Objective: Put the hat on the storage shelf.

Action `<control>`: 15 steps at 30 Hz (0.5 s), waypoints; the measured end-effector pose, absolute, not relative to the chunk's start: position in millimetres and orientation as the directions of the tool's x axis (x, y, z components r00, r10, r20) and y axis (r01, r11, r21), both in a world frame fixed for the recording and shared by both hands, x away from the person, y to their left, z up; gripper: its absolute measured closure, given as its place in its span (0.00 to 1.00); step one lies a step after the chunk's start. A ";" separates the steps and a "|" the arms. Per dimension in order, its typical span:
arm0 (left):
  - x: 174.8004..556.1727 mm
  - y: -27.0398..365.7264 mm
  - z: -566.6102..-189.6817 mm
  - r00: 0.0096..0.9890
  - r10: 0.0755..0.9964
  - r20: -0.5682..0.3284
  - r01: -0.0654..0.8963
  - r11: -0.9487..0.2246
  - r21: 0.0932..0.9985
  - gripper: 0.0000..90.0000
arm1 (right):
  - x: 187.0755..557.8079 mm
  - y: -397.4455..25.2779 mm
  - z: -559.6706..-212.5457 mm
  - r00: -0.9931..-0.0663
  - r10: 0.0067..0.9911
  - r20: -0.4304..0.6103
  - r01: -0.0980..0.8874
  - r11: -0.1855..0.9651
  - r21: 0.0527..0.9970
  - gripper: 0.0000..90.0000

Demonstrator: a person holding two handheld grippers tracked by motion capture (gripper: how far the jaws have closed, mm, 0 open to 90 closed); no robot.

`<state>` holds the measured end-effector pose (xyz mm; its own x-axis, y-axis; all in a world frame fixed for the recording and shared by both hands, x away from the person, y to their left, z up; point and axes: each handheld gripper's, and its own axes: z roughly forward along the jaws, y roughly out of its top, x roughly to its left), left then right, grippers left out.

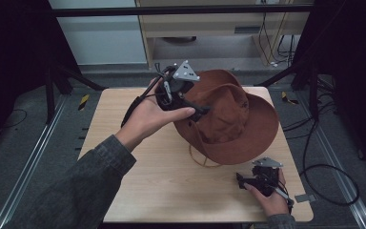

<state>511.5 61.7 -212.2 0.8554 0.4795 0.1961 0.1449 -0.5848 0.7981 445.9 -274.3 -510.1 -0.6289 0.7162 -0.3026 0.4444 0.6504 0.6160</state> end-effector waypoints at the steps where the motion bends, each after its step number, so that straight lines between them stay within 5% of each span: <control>1: 510.6 64.6 -211.9 0.854 0.481 0.196 0.145 -0.583 0.799 0.11 | 445.9 -274.5 -509.9 -0.633 0.714 -0.299 0.444 0.651 0.615 0.01; 15: 507.4 103.9 -207.5 0.816 0.543 0.197 0.161 -0.541 0.825 0.09 | 445.9 -274.4 -510.1 -0.629 0.716 -0.303 0.444 0.651 0.616 0.01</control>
<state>507.4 103.9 -207.5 0.8163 0.5431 0.1966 0.1611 -0.5409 0.8255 445.9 -274.4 -510.1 -0.6293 0.7159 -0.3025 0.4444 0.6508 0.6156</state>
